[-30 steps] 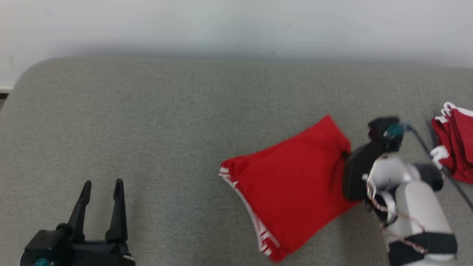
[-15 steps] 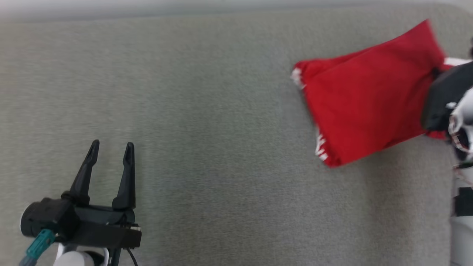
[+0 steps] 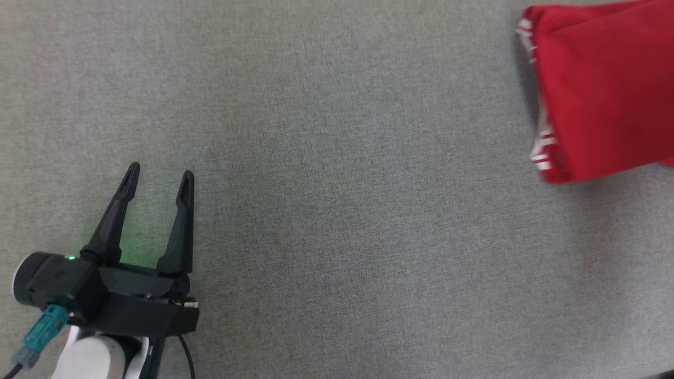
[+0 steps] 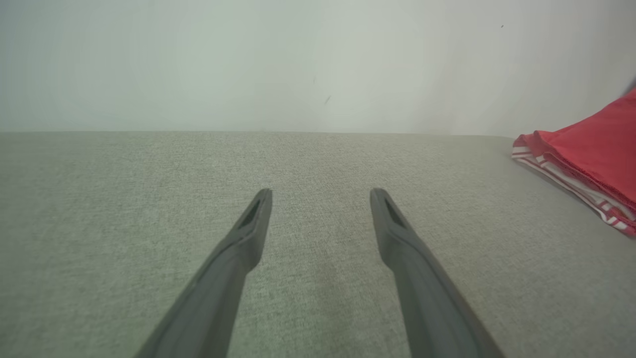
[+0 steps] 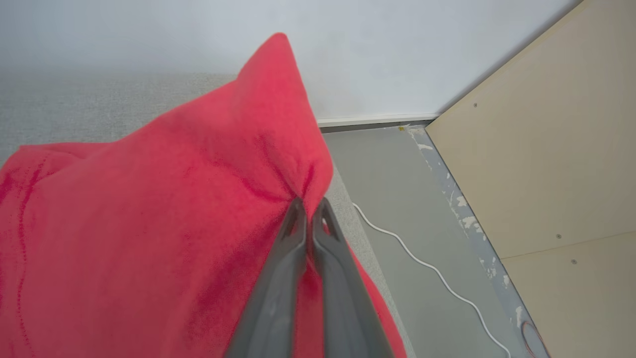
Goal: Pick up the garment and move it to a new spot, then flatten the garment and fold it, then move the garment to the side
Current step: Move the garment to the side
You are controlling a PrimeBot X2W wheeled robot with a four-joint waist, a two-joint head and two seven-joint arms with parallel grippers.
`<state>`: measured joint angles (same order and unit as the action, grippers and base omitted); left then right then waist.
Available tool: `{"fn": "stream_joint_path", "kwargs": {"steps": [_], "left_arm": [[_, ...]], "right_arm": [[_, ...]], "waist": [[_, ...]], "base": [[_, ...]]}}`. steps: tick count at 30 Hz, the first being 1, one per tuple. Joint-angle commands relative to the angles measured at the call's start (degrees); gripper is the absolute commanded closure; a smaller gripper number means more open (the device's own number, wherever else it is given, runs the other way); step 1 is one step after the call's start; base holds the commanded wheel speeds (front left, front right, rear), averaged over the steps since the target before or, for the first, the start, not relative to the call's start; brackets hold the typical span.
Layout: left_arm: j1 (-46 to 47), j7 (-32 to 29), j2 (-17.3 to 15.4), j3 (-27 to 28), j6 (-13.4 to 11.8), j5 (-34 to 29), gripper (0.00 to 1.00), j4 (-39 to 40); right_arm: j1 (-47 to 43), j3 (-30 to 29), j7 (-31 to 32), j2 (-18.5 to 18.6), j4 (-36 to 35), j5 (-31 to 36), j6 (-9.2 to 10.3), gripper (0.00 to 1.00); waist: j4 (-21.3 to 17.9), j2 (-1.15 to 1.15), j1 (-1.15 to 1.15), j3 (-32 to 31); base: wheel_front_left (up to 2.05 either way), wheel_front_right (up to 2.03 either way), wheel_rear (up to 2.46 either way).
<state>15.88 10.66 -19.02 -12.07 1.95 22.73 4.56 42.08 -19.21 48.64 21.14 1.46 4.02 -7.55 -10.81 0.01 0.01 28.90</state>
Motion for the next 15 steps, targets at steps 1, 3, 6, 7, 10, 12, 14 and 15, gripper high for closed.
{"fn": "stream_joint_path", "kwargs": {"steps": [1, 3, 6, 7, 10, 12, 14, 15], "left_arm": [[1.2, -0.2, -0.4, 0.0, 0.0, -0.8, 0.0, 0.4], [1.4, -0.5, -0.5, -0.3, 0.1, -1.0, 0.0, 0.9], [2.4, -1.0, -0.7, -0.8, 0.2, -1.0, 0.0, 1.3], [2.4, -1.1, -0.8, -0.9, 0.3, -1.0, 0.0, 1.4], [2.9, -1.3, -0.8, -1.4, 0.3, -1.1, 0.0, 1.4], [3.3, -1.3, -0.9, -1.6, 0.4, -1.3, 0.0, 1.1], [3.4, -0.8, -0.8, -1.6, 0.4, -1.3, 0.0, 0.9], [3.1, -0.5, -0.7, -1.8, 0.5, -1.3, 0.0, 0.7]], "right_arm": [[1.2, -0.3, -1.0, 1.4, 0.4, 1.0, 0.12, 1.0], [1.3, -0.3, -2.5, 3.2, 1.8, 2.2, 0.12, 1.0], [1.7, 1.1, -5.6, 6.4, 4.4, 3.7, 0.12, 1.0], [1.7, 1.3, -6.3, 6.9, 5.4, 4.3, 0.12, 1.0], [2.0, 1.6, -8.5, 7.4, 8.0, 5.2, 0.12, 1.0], [1.9, 1.1, -9.9, 7.6, 9.6, 6.1, 0.12, 1.0], [1.8, 1.8, -12.5, 7.8, 10.0, 7.1, 0.12, 0.25], [1.6, 1.8, -13.2, 7.4, 10.5, 7.4, 0.12, 0.0]], "waist": [[-0.2, -0.01, -0.01, 1.4], [0.1, -0.01, -0.01, 2.1], [0.4, -0.01, -0.01, 3.0], [0.5, -0.01, -0.01, 3.2], [0.5, -0.01, -0.01, 3.6], [0.5, -0.01, -0.01, 3.6], [0.5, -0.01, -0.01, 3.3], [0.5, -0.01, -0.01, 2.9]], "base": [[0.0, 0.0, 0.0], [0.0, 0.0, 0.0], [0.0, 0.0, 0.0], [0.0, 0.0, 0.0], [0.0, 0.0, 0.0], [0.0, 0.0, 0.0], [0.0, 0.0, 0.0], [0.0, 0.0, 0.0]]}}
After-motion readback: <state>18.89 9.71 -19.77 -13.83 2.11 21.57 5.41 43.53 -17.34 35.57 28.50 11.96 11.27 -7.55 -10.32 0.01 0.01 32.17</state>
